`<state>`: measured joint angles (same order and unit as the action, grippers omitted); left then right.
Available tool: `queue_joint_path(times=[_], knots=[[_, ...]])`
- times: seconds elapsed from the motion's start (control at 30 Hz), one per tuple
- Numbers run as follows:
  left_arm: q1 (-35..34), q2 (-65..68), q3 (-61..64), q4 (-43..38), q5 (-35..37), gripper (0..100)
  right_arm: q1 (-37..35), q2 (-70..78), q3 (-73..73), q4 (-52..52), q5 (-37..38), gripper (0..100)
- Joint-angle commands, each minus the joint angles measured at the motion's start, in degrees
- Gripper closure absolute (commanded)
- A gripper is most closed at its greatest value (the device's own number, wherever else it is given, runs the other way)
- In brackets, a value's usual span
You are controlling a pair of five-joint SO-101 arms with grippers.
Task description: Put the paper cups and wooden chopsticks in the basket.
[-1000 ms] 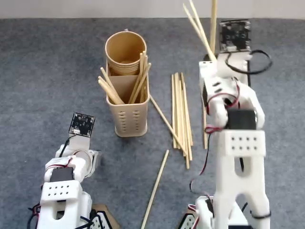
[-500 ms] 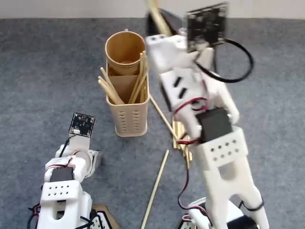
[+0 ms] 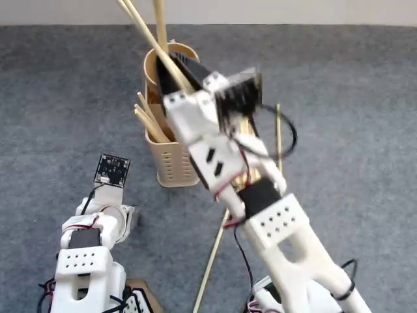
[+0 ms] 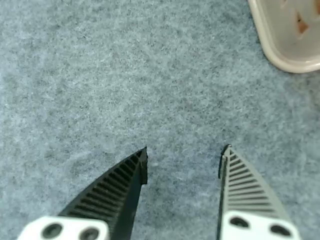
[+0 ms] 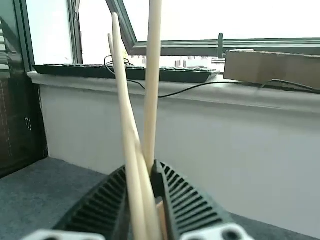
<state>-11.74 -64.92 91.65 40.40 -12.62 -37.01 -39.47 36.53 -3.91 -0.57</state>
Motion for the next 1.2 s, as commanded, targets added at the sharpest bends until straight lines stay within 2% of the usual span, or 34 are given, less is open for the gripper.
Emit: queue_joint_path(times=[0.0, 0.47, 0.67, 0.93, 1.17], knots=[[0.8, -0.4, 0.0, -0.7, -0.9, 74, -0.3, -3.9, 10.4, -7.9, 2.9, 99.4], [0.8, -0.4, 0.0, -0.7, -0.9, 74, 3.6, -4.0, 19.5, -7.5, 4.1, 98.7], [0.8, -0.4, 0.0, -0.7, -0.9, 74, 4.9, -4.4, 19.6, -7.4, 3.9, 83.6], [0.8, -0.4, 0.0, -0.7, -0.9, 74, 5.2, -4.5, 19.3, -7.4, 4.1, 83.0], [0.8, -0.4, 0.0, -0.7, -0.9, 74, 13.4, -4.6, 18.9, -7.3, 4.1, 83.0]])
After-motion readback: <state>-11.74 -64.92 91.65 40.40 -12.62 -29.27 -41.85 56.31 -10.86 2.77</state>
